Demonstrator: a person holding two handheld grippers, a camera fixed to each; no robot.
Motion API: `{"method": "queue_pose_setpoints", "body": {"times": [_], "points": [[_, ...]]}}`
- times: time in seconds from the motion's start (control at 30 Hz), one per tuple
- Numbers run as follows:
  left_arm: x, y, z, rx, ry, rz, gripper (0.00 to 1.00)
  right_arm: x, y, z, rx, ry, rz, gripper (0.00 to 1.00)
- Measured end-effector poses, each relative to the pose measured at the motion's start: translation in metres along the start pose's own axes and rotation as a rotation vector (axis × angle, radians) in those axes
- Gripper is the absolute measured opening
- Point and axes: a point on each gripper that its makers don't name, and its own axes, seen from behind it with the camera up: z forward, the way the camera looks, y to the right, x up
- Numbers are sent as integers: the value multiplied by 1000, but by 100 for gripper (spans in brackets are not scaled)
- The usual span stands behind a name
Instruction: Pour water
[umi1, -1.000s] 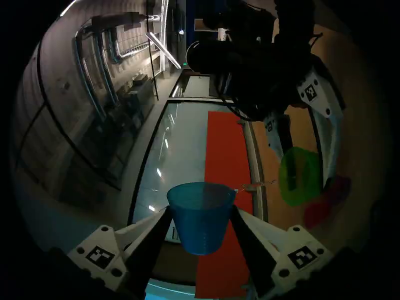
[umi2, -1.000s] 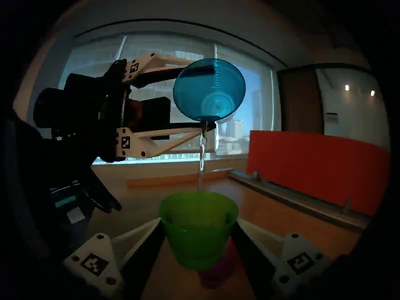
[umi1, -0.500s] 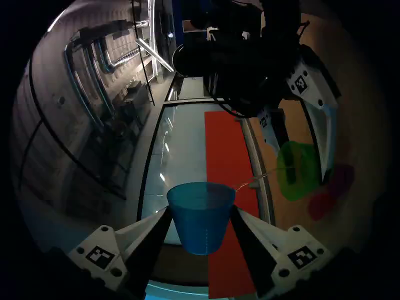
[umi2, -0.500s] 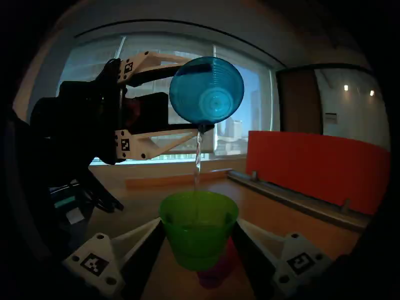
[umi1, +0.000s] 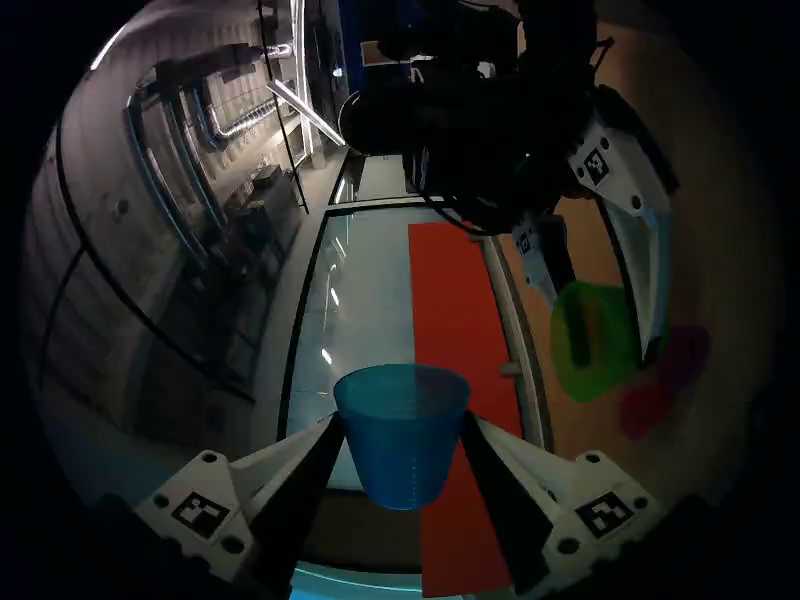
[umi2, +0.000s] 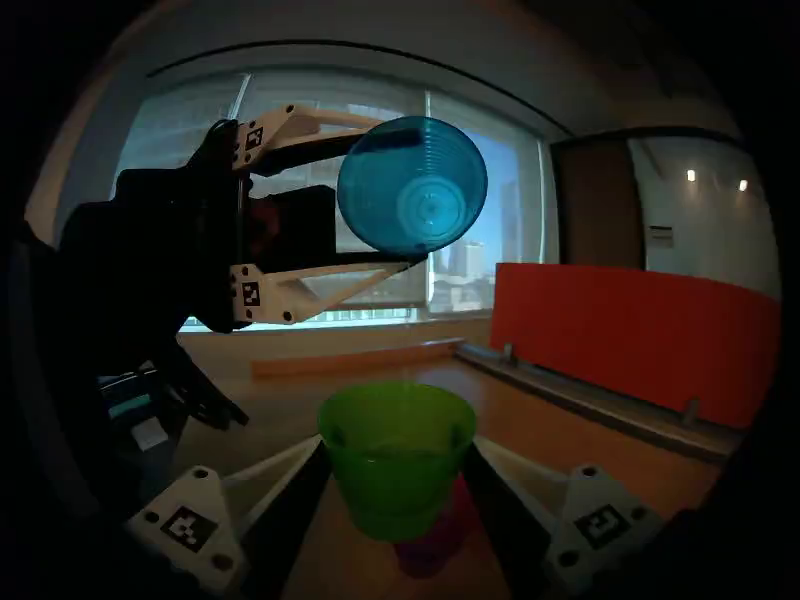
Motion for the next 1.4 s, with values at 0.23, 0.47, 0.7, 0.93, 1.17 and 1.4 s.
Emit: {"method": "queue_pose_setpoints", "body": {"times": [0.23, 0.47, 0.7, 0.93, 1.17, 1.4], "points": [[-3, -6, 4, 0, 2, -5, 83, 1, 0, 1, -1, 2, 0, 86], [-10, -6, 10, -8, -3, -80, 83, 2, 1, 1, -5, 5, 0, 87], [-20, -4, 14, 2, -17, -288, 83, 2, 2, 0, -10, 10, 2, 87], [-29, 0, 15, 8, -30, -515, 83, 5, 3, -3, -18, 15, -1, 87], [-33, -1, 15, 12, -24, -764, 83, 11, 7, -6, -27, 33, -3, 87], [-41, -8, 17, 16, -23, -1008, 83, 17, 12, -9, -37, 50, -7, 87]]}}
